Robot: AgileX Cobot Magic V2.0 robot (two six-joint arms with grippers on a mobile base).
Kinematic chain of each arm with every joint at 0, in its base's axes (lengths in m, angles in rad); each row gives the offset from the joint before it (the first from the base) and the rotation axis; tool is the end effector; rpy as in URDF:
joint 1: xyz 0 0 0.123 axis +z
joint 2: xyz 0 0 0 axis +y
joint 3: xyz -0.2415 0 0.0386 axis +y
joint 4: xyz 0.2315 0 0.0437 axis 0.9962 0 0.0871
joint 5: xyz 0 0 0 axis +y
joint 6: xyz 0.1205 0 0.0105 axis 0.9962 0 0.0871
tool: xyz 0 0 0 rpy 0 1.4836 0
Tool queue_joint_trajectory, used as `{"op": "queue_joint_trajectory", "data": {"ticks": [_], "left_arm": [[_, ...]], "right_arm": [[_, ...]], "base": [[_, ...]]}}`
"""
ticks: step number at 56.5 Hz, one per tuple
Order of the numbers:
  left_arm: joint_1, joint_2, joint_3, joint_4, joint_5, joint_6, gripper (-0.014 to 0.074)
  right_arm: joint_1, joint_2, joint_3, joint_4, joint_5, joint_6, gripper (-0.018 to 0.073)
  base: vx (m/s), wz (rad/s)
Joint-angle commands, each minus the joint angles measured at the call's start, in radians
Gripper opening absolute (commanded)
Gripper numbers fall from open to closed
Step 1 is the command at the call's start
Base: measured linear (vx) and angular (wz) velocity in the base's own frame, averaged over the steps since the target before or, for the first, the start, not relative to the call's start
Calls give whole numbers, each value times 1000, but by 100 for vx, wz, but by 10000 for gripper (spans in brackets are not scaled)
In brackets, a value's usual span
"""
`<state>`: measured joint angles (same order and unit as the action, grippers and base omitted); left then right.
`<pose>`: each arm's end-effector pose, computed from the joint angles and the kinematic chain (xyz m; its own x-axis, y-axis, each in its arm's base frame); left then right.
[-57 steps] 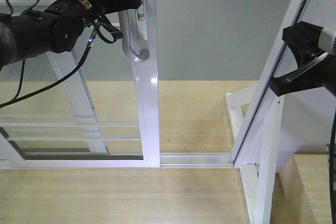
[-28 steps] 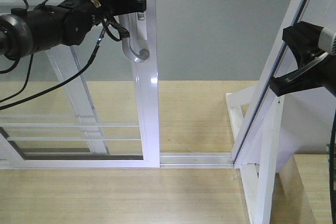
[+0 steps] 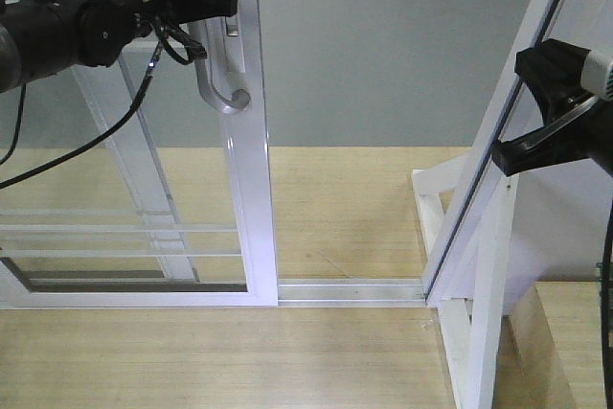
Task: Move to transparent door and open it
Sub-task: 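Slide the door farther open with the left gripper holding the handle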
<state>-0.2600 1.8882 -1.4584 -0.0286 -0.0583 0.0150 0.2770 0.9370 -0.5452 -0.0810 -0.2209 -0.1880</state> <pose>0.4415 -0.1172 0.2497 -0.2745 0.0590 -0.9598 0.2518 0.9677 -0.0125 0.2295 0.0675 0.2822 -0.0016 -0.2747 -0.9615 -0.3015 0.9169 -0.2615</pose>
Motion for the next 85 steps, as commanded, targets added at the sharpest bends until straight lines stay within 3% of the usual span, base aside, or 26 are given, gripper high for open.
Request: {"op": "queue_joint_trajectory", "data": {"ticks": [1,31,47,68,69,70,85], "left_arm": [[48,-110,-35,-10,-128,11,0],[142,-145,-35,-6,-106,24,0],[185,-171,-35,-8,-108,101,0],[300,-226,-35,-11,-87,105,0],[322,-255,-34,-10,-1,110,0],[322,-260,-34,-9,9,113,0],[322,-346,12,-7,87,119,0]], "right_arm": [[-1,-16,-28,-2,-77,-9,-6],[-1,-16,-28,-2,-77,-9,-6],[-1,-16,-28,-2,-77,-10,-6],[-1,-16,-28,-2,-76,-9,-6],[-1,-16,-28,-2,-76,-8,-6],[-1,-16,-28,-2,-76,-8,-6],[-1,-16,-28,-2,-50,-8,-6]], "base": [[0,0],[0,0],[0,0],[0,0],[0,0],[0,0],[0,0]]}}
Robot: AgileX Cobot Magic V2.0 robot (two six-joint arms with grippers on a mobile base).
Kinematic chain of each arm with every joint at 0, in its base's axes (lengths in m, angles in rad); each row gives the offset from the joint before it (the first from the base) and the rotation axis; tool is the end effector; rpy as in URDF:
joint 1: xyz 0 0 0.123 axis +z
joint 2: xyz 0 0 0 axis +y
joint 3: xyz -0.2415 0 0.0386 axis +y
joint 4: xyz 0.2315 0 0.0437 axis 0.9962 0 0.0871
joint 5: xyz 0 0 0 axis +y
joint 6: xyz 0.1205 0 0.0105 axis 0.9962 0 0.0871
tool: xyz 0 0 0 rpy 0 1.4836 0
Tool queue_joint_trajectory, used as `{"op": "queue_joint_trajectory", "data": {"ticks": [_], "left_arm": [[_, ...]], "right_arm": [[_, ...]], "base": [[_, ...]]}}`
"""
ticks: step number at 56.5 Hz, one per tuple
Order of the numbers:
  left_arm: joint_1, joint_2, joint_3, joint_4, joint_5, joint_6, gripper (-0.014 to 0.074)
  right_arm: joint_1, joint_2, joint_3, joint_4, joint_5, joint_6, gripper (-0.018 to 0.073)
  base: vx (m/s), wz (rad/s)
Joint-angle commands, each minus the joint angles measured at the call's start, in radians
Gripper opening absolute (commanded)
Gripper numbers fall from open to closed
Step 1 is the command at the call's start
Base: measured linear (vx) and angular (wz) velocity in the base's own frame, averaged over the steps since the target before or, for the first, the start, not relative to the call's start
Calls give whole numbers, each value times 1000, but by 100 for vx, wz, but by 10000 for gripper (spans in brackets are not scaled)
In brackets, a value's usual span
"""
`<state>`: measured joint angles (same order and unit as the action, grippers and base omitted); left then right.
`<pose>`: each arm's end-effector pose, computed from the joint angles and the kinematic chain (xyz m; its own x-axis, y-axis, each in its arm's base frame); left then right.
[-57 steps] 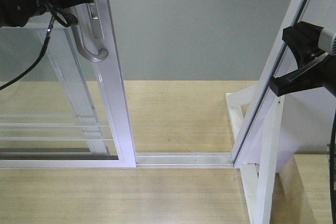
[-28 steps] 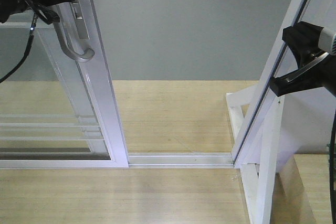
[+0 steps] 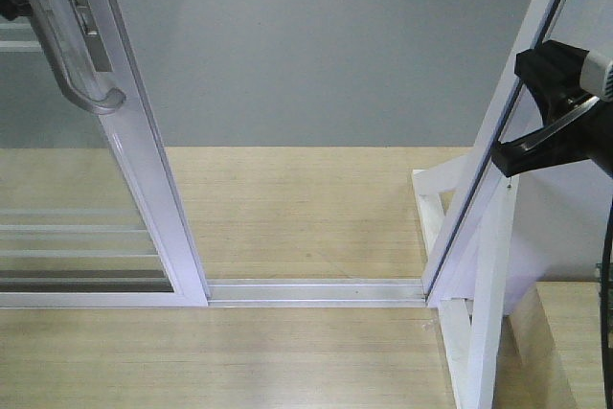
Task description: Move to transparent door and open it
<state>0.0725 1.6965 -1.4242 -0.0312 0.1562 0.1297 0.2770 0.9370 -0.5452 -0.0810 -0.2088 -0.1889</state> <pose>0.4162 0.0296 0.2971 -0.3388 0.0744 -0.9379 -0.0346 0.9952 0.0914 0.2294 0.0673 0.2808 -0.0126 -0.2790 -0.9602 -0.3037 0.9160 -0.2622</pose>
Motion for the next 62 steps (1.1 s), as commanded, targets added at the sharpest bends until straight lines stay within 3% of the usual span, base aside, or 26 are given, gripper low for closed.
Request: {"op": "queue_joint_trajectory", "data": {"ticks": [1,13,25,35,42,51,62], "left_arm": [[-10,-163,-12,-4,-129,4,0],[-33,-322,213,-8,-184,4,0],[-126,-557,473,0,-193,5,0],[-206,-792,665,-9,-185,-6,0],[-240,-971,777,-27,-84,-7,0],[-243,-1189,898,-112,26,-4,0],[-243,-1394,1005,-198,84,-4,0]], "right_arm": [[-1,-16,-28,-2,-59,-7,-6],[-1,-16,-28,-2,-47,-7,-6],[-1,-94,-28,-1,-13,21,-6],[-1,-246,-28,-1,162,56,-6],[-1,-384,-28,-1,338,57,-6],[-1,-551,-28,2,511,57,-6],[-1,-666,-28,-8,560,57,-6]], "base": [[0,0],[0,0],[0,0],[0,0],[0,0],[0,0],[0,0]]}}
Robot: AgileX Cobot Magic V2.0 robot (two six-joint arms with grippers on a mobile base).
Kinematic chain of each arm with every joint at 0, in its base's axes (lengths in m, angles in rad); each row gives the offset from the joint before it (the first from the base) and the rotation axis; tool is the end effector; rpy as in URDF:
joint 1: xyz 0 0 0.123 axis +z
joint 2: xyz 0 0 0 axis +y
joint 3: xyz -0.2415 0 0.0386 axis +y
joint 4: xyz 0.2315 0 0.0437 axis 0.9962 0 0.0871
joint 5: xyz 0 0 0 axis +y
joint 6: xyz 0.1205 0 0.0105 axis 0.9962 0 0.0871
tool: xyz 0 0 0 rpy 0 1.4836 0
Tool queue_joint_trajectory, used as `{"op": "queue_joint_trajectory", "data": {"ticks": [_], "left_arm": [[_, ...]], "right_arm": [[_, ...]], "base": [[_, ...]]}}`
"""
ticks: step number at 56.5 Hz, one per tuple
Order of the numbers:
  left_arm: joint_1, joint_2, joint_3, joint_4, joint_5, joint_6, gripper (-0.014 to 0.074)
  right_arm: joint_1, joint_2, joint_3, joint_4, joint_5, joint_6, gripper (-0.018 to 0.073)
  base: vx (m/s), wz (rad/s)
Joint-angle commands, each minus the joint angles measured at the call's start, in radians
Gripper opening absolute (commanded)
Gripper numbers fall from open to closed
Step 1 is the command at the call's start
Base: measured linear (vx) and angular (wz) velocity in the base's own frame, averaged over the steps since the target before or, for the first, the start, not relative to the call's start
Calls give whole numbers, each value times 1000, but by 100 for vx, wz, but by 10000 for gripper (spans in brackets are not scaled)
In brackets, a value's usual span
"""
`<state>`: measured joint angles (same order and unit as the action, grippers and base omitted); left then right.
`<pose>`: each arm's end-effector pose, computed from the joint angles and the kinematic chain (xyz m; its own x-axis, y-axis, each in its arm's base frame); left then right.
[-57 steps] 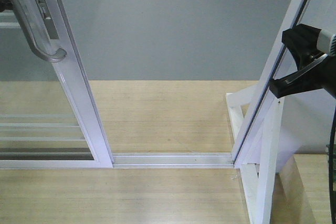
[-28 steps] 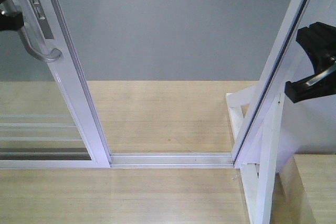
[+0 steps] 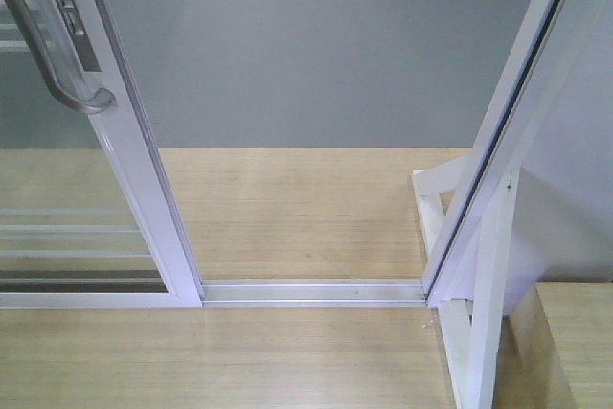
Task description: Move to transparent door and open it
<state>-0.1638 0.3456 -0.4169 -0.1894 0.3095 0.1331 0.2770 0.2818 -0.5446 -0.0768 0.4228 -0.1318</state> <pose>0.1302 -0.0286 0.2836 -0.1536 -0.0227 -0.9879 0.2117 0.9758 -0.0553 0.1083 0.0268 0.3209 -0.0188 -0.2137 -0.9767 -0.2520 0.9464 -0.2022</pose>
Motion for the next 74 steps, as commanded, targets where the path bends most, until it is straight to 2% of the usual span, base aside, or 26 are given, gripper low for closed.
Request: {"op": "queue_joint_trajectory", "data": {"ticks": [1,8,51,54,61,74], "left_arm": [[-7,-51,0,-42,-72,-7,0],[-7,-94,7,-44,-81,-8,0],[-7,-90,7,-59,-73,-10,0],[-7,-90,7,-42,-74,-7,0],[-7,-90,7,64,-99,-36,0],[-7,-90,7,75,-126,-53,0]], "right_arm": [[-1,-13,-28,-13,-76,0,-6],[-1,-15,-28,-2,-83,0,-6],[-1,-15,-28,-5,-77,0,-6],[-1,-15,-28,-5,-77,0,-6],[-1,-15,-28,-5,-77,0,-6],[-1,-15,-28,-5,-77,0,-6]], "base": [[0,0],[0,0],[0,0],[0,0],[0,0],[0,0]]}}
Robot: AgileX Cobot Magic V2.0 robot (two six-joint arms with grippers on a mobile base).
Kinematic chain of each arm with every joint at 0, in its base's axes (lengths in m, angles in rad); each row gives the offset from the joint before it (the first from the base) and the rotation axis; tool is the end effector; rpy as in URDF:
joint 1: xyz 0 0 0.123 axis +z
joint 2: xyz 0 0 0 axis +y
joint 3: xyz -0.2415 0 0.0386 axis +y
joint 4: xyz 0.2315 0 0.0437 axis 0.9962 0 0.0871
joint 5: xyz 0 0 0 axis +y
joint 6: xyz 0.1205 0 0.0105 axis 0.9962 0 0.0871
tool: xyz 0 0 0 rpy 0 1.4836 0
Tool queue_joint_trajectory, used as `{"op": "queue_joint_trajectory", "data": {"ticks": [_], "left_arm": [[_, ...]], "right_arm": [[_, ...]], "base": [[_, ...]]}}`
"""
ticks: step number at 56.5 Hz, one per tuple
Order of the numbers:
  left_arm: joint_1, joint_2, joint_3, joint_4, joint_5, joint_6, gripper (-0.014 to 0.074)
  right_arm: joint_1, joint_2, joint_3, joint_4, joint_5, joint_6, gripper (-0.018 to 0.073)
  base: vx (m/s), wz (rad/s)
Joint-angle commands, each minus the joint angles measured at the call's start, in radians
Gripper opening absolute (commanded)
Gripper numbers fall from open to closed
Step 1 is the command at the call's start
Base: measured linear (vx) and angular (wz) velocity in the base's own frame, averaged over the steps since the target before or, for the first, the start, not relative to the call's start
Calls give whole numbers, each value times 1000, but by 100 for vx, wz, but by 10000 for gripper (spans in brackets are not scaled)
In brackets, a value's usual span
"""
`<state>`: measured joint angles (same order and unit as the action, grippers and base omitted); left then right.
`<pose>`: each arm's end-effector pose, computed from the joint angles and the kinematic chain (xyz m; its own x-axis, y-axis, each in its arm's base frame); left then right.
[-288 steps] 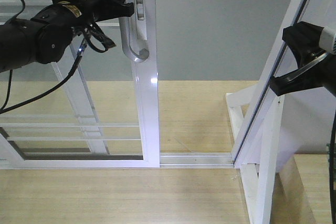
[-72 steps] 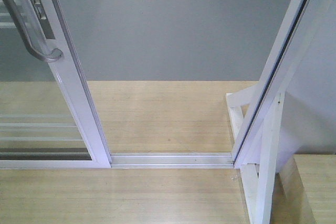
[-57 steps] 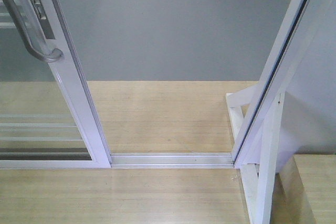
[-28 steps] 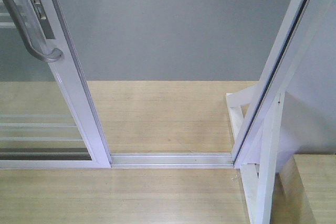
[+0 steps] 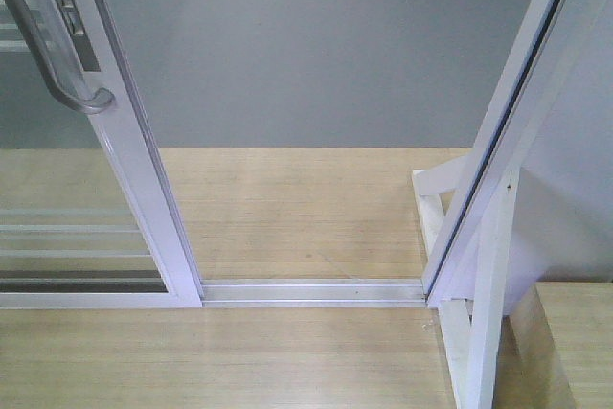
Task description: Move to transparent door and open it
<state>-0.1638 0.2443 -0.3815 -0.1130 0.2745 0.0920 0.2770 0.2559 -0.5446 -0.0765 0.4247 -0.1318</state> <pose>0.1169 -0.0231 0.2879 -0.0510 -0.0086 -0.9987 0.1923 0.9812 -0.0183 0.1034 0.0254 0.3235 0.0037 -0.2069 -0.9783 -0.2473 0.9478 -0.2014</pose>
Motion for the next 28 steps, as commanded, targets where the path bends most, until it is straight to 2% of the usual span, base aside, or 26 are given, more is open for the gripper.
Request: {"op": "queue_joint_trajectory", "data": {"ticks": [1,12,19,28], "left_arm": [[-7,11,-28,-2,-91,-12,0],[-3,-17,18,-5,-92,-13,0],[6,-102,145,-5,-104,-14,0],[6,-221,326,-7,-203,-23,0]], "right_arm": [[-1,11,-28,-5,-78,0,-6],[-1,11,-28,-5,-78,0,-6],[-1,11,-28,-5,-78,0,-6],[-1,11,-28,-5,-78,0,-6]], "base": [[0,0],[0,0],[0,0],[0,0]]}}
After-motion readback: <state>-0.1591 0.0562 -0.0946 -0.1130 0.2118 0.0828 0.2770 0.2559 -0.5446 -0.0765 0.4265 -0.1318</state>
